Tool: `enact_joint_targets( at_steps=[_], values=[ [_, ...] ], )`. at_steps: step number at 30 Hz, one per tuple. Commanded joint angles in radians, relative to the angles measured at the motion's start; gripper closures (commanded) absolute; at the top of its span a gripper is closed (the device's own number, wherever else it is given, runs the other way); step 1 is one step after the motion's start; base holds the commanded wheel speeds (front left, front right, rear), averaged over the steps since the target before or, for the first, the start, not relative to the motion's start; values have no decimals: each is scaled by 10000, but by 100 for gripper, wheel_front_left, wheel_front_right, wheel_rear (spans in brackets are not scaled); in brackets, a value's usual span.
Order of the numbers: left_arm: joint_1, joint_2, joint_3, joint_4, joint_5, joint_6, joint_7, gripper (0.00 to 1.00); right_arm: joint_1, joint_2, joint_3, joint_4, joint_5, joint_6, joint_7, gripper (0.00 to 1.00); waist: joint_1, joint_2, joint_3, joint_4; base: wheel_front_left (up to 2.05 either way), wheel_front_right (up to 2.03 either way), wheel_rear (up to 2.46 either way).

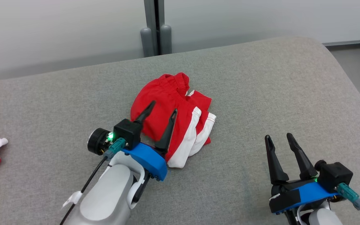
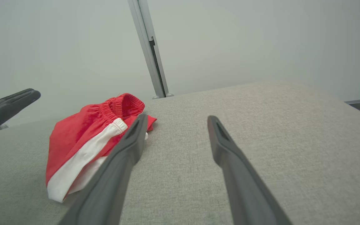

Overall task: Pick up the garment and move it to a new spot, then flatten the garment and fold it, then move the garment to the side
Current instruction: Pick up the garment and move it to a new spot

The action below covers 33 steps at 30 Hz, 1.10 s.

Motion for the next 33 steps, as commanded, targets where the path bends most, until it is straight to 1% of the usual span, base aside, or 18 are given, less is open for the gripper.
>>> enact_joint_targets(
  at_steps=[1,4,9,13,16,19,24,33],
  values=[
    [215,89,131,-113,-24,74,-81,0,95,-54,-3,32,-49,5,-37,0,1,1,-69,65,0,0,0],
    [480,295,577,-595,-30,203,-145,0,217,-55,-27,83,-48,5,-37,0,1,1,-256,286,0,0,0],
    [1455,766,1649,-2071,276,575,-154,0,322,-54,-93,147,-73,5,-37,0,1,1,-509,628,0,0,0],
    [2339,1038,2796,-3296,614,922,-156,0,474,-55,-200,184,-88,5,-37,0,1,1,-674,928,0,0,0],
    [2937,1112,3538,-3906,898,1060,-151,0,506,-54,-271,217,-121,5,-37,0,1,1,-782,1147,0,0,0],
    [3461,1066,4122,-4288,1147,1112,-152,0,610,-57,-349,253,-133,5,-37,0,1,1,-887,1327,0,0,0],
    [4287,1026,4766,-4645,1609,1104,-153,0,737,-57,-455,266,-183,5,-37,0,1,1,-1064,1531,0,0,0],
    [5360,701,5319,-4596,2089,882,-153,0,1073,-56,-614,290,-374,5,-37,0,1,1,-1342,1755,0,0,0]
  ],
)
